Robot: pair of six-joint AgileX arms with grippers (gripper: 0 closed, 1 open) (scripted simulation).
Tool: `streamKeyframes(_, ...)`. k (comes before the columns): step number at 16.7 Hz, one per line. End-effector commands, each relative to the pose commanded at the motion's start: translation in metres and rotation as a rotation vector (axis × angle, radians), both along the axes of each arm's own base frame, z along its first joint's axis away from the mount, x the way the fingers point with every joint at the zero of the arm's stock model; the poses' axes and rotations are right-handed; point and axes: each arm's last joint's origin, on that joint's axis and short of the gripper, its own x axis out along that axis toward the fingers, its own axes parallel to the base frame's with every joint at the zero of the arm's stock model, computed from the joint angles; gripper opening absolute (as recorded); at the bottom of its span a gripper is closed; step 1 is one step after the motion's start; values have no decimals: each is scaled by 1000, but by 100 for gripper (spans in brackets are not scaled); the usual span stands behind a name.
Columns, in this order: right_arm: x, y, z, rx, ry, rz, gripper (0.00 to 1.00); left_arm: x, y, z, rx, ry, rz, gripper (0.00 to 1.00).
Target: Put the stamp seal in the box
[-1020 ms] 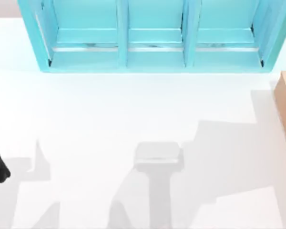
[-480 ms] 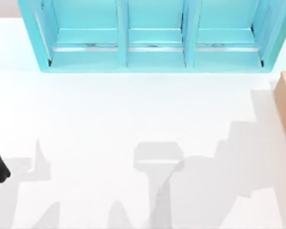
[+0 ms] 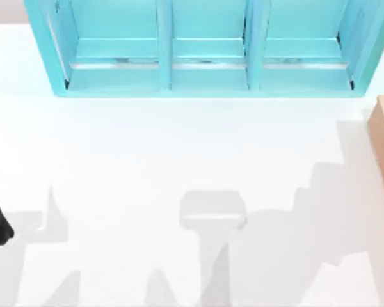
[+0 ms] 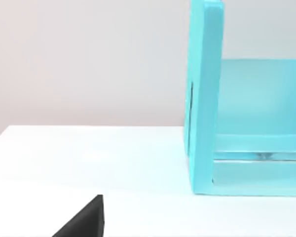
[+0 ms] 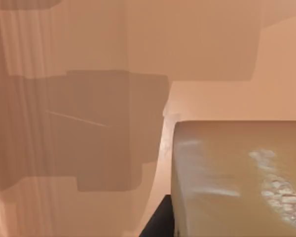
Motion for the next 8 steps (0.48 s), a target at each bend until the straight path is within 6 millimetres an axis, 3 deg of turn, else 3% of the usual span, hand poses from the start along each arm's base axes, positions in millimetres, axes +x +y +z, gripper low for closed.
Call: streamKeyframes(8,0,0,0,0,0,0,83,0,0,0,0,0,0,100)
